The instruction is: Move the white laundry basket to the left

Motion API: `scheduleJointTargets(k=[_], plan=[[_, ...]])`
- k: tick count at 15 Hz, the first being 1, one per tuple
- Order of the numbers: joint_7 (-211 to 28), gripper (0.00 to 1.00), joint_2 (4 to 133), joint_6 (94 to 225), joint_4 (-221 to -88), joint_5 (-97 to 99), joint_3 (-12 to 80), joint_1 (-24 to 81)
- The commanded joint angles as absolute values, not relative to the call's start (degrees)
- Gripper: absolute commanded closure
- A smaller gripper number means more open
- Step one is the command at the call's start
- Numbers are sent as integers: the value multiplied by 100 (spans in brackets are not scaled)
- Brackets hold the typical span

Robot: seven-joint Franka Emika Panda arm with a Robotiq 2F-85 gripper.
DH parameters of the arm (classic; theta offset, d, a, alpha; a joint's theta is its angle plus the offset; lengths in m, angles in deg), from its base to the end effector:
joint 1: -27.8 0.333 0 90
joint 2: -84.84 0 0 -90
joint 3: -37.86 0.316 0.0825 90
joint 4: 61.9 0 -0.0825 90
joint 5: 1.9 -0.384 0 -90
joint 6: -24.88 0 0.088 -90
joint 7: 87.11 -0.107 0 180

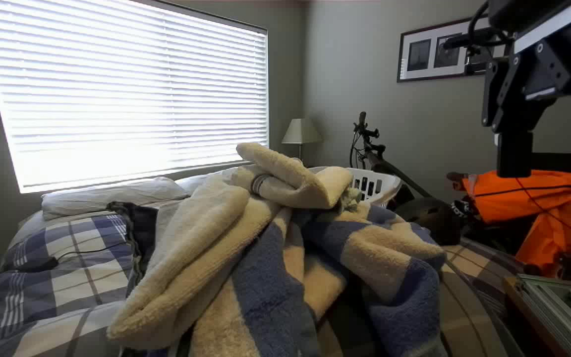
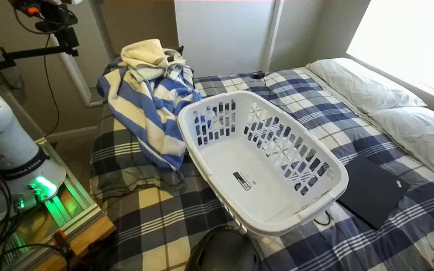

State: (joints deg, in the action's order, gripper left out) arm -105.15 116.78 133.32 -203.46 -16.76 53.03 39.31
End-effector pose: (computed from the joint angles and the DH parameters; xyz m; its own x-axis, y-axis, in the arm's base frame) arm 0.3308 0.1936 0.4771 0.9975 0.0263 -0.0651 0.0205 -0.9959 -0.0882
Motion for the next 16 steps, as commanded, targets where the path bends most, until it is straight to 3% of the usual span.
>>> scheduleJointTargets(k=[1,9,16], plan=[[-10515,0,11677,13321,-20338,-1673,5302,3930],[-10514,0,11677,13321,-20338,-1673,5302,3930],[-10491,0,11879,14294,-19780,-123,4982,3005]])
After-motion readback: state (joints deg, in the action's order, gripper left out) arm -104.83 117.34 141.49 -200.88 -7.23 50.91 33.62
